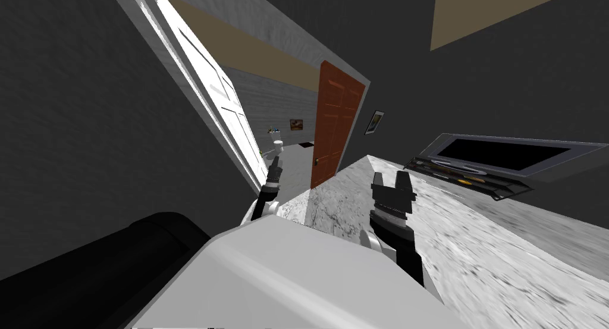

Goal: Push the door open

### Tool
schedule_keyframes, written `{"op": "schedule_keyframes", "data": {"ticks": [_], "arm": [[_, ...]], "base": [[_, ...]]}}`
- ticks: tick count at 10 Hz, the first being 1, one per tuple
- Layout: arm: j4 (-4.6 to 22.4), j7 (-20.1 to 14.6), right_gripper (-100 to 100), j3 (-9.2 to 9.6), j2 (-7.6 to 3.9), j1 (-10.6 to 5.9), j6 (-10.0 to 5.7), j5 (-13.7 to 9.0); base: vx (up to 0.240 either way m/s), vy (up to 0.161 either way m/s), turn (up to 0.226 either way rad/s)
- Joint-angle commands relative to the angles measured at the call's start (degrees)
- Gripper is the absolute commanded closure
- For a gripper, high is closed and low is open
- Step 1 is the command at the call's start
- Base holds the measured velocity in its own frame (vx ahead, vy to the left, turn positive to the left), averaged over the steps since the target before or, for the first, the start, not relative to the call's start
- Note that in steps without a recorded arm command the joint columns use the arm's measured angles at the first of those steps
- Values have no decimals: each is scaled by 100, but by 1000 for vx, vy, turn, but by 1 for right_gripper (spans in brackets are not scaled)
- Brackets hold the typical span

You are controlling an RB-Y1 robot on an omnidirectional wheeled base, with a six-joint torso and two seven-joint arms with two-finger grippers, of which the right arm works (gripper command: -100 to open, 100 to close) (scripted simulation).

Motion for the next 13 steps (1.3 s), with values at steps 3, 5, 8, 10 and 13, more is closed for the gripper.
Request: {"op": "schedule_keyframes", "data": {"ticks": [3,5,8,10,13], "arm": [[527,-107,-100,189,-119,-221,-89,67],[764,-155,-100,274,-164,-320,-129,96],[1297,-267,-100,471,-258,-551,-223,166],[1598,-331,-100,584,-306,-684,-276,206],[1975,-401,-100,708,-354,-828,-335,249]], "base": [[124,-16,0],[134,-5,1],[130,-30,1],[86,-27,0],[66,-17,0]]}}
